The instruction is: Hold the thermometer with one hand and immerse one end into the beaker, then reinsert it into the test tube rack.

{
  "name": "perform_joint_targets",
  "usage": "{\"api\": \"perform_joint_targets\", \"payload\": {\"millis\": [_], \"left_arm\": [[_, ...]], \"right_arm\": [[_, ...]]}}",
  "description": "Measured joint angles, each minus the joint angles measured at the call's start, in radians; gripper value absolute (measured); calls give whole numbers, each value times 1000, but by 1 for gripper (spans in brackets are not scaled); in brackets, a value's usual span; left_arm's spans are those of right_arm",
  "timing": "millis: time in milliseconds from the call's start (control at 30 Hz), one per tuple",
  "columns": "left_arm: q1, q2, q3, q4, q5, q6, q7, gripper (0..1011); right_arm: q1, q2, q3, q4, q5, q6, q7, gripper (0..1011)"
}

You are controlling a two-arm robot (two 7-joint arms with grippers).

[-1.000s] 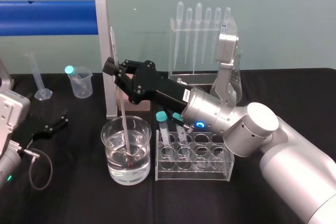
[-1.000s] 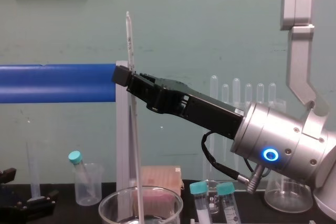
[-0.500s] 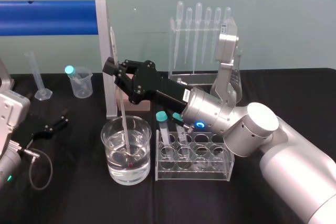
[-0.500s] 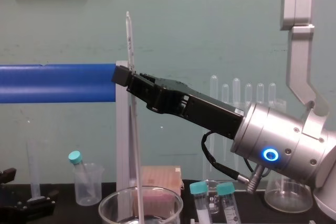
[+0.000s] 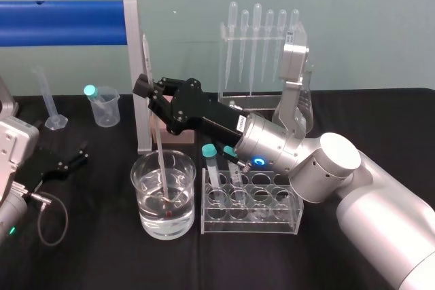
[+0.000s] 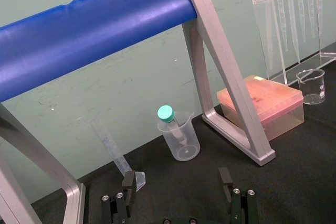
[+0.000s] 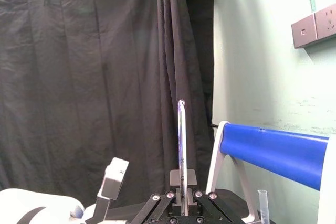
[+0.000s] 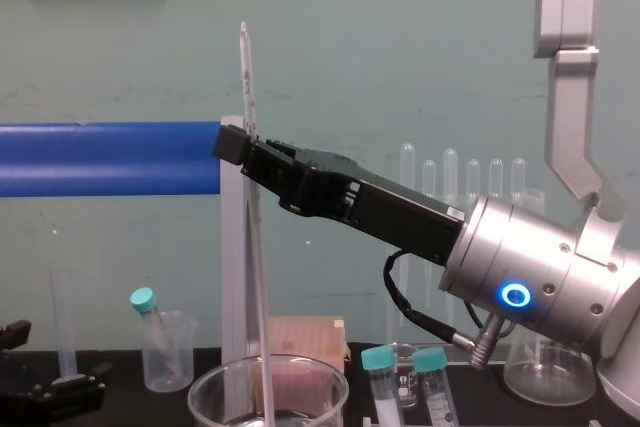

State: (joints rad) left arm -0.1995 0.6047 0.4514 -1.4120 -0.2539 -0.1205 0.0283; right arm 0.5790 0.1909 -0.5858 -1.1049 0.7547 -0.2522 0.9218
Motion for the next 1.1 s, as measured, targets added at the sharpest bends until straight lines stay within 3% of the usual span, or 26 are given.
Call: {"api": "perform_joint_targets", "payload": {"millis": [1100], "left_arm": [[0,0,0,0,0,0,0,1008]], "right_arm": [[0,0,0,0,0,0,0,56]]}}
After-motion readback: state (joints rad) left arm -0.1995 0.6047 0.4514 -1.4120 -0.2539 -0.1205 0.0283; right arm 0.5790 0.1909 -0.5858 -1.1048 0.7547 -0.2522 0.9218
